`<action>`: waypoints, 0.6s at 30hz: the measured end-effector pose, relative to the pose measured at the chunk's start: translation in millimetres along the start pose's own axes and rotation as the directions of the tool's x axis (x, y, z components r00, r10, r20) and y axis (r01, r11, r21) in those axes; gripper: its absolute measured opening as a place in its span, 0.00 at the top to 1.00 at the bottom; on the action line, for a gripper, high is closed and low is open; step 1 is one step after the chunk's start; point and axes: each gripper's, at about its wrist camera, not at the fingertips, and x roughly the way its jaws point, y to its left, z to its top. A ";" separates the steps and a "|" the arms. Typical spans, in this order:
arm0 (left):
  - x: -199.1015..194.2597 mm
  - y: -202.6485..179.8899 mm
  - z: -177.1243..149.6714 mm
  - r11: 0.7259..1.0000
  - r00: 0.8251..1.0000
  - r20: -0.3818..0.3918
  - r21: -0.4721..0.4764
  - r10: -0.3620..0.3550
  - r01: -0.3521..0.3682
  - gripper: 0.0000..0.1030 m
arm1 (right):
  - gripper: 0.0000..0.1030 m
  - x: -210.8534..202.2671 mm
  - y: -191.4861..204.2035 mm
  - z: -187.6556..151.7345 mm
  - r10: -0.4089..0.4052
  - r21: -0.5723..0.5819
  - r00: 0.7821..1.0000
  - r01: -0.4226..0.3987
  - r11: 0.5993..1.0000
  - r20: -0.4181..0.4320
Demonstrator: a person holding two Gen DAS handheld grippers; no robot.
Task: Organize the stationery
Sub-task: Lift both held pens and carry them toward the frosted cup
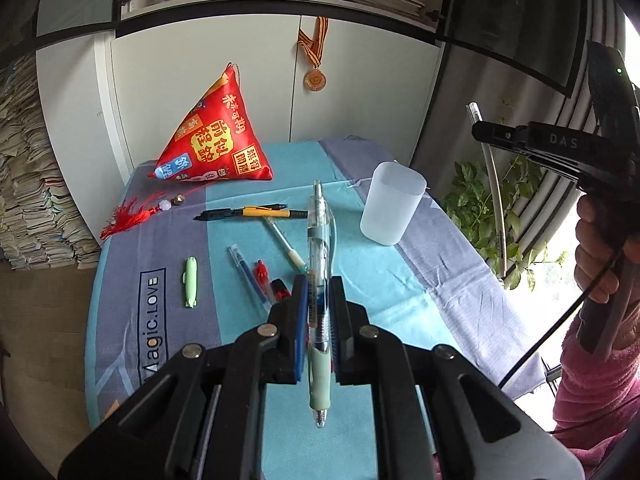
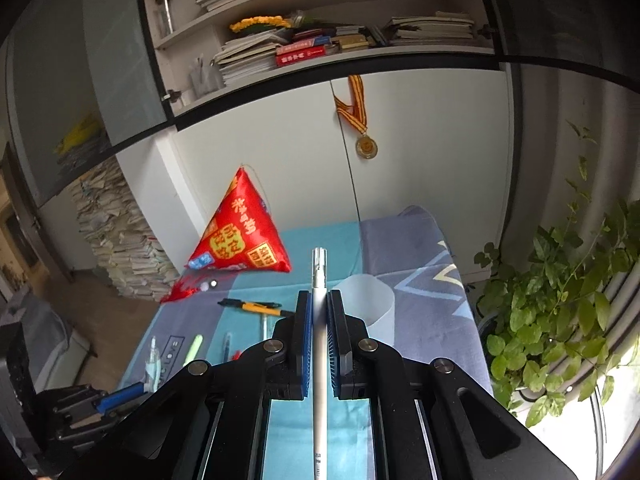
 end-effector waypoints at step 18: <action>56.0 -31.1 95.4 0.983 0.981 0.070 0.048 -0.182 0.179 0.92 | 0.92 59.1 -22.7 47.4 -0.010 0.009 0.999 0.010 1.000 0.041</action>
